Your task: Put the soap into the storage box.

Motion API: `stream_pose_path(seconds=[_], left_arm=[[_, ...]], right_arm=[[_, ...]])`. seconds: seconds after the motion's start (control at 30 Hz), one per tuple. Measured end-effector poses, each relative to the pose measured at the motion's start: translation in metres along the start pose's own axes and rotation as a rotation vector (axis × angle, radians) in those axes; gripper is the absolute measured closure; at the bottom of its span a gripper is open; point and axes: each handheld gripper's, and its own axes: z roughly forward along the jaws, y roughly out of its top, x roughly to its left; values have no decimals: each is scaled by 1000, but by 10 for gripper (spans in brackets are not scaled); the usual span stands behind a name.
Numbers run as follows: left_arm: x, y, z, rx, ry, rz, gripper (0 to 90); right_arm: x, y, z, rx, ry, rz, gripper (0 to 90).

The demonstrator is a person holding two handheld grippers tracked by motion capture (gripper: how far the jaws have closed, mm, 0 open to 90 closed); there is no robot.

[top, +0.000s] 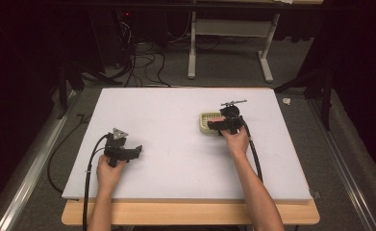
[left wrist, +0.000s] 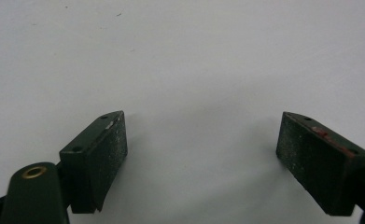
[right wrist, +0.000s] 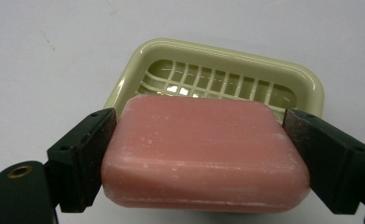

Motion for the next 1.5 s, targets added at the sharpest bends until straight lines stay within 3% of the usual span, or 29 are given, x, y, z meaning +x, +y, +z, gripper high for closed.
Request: stream_pose_path(seconds=[0.13, 0.57, 1.0, 1.5], left_arm=[[0, 0, 0, 0, 0, 0, 167], [0, 0, 0, 0, 0, 0, 167], [0, 0, 0, 0, 0, 0, 167], [0, 0, 0, 0, 0, 0, 167]], right_arm=[[0, 1, -2, -18, -15, -9, 131], [1, 3, -11, -51, -1, -11, 138], [1, -2, -38, -133, 10, -46, 150], [-1, -5, -56, -159, 15, -71, 150]])
